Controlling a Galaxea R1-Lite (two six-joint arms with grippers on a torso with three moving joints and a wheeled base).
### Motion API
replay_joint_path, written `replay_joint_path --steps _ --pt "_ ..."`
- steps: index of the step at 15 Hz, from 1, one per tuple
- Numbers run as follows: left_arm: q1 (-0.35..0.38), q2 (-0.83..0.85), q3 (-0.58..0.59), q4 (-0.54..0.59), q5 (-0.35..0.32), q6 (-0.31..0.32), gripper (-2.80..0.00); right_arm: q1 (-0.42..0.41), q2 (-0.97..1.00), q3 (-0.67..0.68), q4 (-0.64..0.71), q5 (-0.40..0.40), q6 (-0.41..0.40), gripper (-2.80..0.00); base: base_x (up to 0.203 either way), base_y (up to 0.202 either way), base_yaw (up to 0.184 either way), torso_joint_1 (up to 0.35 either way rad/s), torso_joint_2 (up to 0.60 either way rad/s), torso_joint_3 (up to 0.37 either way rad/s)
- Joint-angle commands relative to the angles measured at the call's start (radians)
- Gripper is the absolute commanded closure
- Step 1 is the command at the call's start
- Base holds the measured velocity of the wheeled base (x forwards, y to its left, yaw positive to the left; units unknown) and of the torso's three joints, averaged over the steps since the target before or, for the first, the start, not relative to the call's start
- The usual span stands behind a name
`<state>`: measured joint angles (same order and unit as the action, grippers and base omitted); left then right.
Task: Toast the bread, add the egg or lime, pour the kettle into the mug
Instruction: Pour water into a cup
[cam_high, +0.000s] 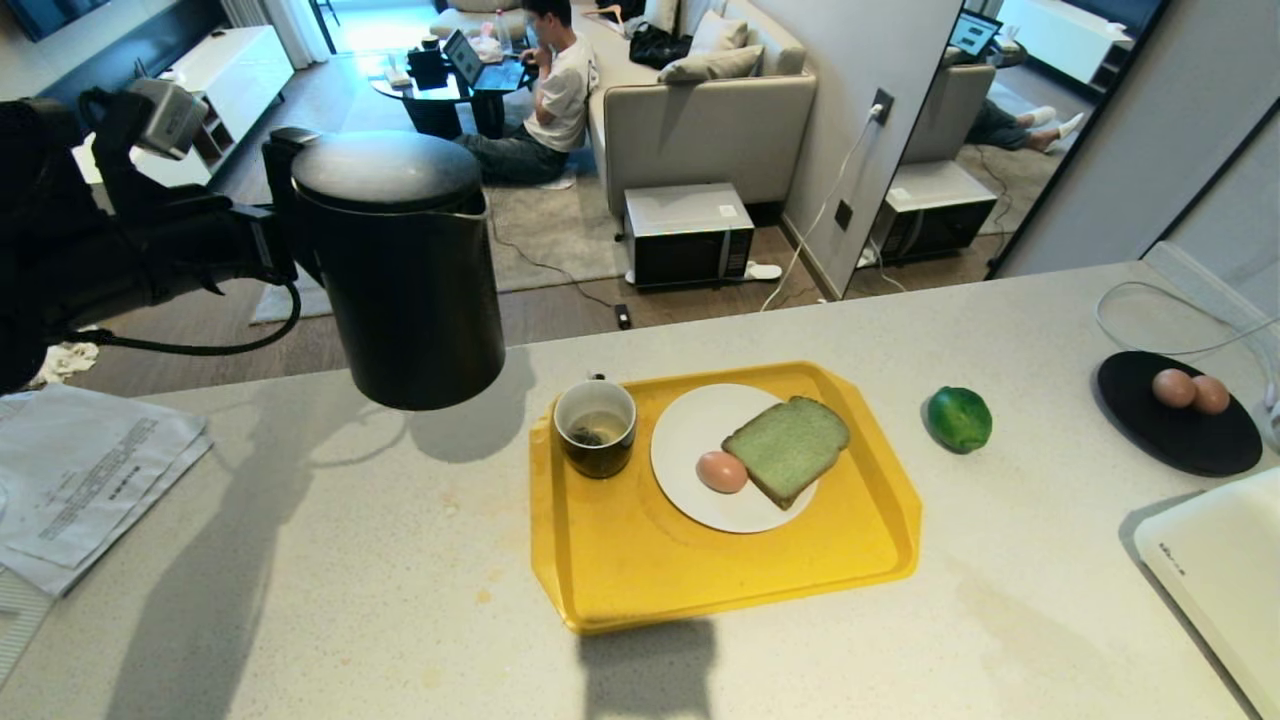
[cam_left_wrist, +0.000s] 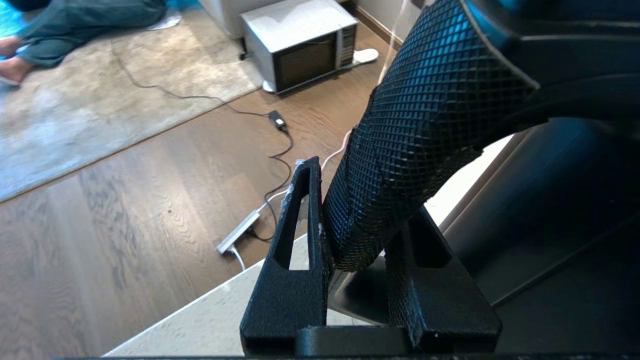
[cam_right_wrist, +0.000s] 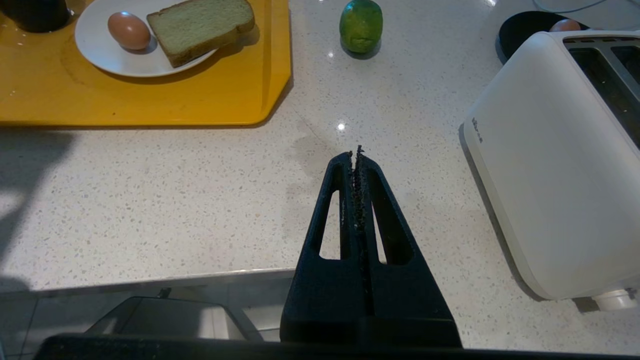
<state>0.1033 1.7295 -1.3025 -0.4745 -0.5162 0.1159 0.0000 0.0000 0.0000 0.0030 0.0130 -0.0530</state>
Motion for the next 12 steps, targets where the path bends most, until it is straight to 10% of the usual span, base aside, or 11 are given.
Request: replay_joint_path --steps 1,12 --pt "-0.012 0.02 -0.032 0.006 -0.002 0.018 0.0 0.0 0.002 0.002 0.0 0.001 -0.001 0.0 0.0 0.0 0.0 0.0 0.0 0.0" --pt "0.001 0.053 -0.085 0.136 0.004 0.254 0.0 0.0 0.002 0.002 0.0 0.001 -0.001 0.0 0.0 0.0 0.0 0.0 0.0 0.0"
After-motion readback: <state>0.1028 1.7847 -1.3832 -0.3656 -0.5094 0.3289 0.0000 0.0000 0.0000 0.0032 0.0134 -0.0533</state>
